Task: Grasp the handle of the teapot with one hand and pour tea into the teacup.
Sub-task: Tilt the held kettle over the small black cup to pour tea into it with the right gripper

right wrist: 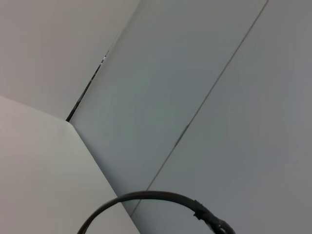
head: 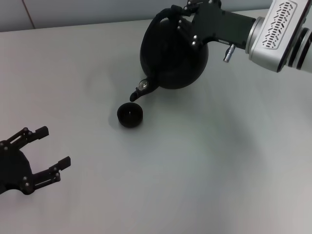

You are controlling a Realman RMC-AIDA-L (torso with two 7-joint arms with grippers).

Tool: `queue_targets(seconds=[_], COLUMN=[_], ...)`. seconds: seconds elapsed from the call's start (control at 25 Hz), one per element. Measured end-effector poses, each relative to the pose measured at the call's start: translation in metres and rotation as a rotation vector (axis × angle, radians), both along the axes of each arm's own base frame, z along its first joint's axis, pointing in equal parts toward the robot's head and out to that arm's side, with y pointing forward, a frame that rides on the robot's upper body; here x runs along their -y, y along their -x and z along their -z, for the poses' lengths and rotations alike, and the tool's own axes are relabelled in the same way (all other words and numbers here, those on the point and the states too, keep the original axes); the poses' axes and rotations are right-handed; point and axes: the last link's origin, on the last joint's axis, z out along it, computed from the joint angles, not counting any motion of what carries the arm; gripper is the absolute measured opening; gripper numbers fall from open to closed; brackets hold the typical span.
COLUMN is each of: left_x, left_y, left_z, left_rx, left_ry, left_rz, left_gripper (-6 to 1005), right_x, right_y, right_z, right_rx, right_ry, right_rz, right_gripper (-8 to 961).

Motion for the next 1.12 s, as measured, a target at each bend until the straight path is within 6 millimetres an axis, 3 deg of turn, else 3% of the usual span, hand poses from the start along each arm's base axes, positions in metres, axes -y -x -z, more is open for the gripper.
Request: queue_targets(seconds=[1.12], left_x=[-0.0049], left_y=[-0.0035], left_z=[0.0008], left_rx=[0.002], left_ry=[0.002], left_rz=[0.008], left_gripper=[864], right_x=[-0.0031], right_y=[0.0047], right_z=[0.0006], right_rx=[0.078], right_ry=[-0.011], right_rz=[-0.048], right_gripper=[88])
